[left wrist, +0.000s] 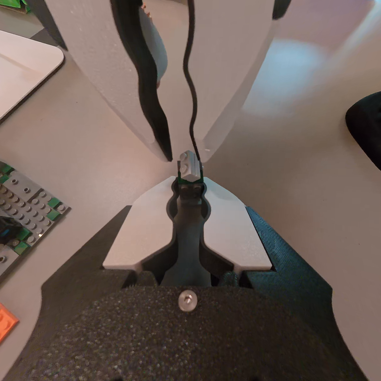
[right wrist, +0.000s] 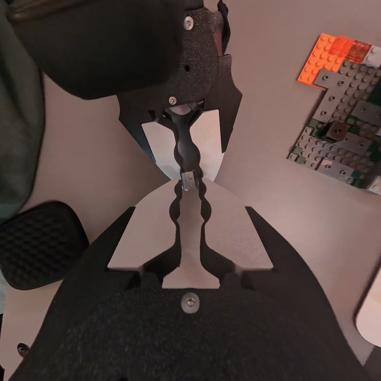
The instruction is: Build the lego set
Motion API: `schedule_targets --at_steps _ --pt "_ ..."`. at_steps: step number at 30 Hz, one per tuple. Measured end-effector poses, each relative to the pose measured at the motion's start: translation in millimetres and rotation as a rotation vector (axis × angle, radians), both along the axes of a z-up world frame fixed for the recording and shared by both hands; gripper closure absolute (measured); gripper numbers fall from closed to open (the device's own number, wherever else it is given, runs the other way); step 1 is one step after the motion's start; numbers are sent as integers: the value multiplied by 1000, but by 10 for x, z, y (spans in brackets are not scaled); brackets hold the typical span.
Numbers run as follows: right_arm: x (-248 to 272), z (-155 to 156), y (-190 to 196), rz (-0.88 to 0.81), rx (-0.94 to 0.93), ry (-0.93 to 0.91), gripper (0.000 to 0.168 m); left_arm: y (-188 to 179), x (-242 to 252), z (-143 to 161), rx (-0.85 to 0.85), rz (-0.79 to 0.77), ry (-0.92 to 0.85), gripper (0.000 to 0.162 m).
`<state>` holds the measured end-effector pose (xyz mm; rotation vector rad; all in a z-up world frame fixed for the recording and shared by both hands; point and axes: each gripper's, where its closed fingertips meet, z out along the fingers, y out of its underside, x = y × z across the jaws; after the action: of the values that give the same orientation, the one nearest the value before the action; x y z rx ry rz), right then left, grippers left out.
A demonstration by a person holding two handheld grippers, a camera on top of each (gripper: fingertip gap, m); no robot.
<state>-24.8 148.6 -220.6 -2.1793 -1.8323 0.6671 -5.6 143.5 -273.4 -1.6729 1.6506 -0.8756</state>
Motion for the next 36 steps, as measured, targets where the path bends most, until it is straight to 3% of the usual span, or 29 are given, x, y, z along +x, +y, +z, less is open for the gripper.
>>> schedule_targets --at_steps 8,21,36 --pt "-22 -42 -26 22 13 -1 161 -4 0 -1 -5 -4 0 144" --pt "-61 187 -41 68 370 -38 163 -28 -3 247 -56 6 -66 144" --pt "-65 188 -95 124 492 -146 163 -68 -25 245 -85 37 -19 145"
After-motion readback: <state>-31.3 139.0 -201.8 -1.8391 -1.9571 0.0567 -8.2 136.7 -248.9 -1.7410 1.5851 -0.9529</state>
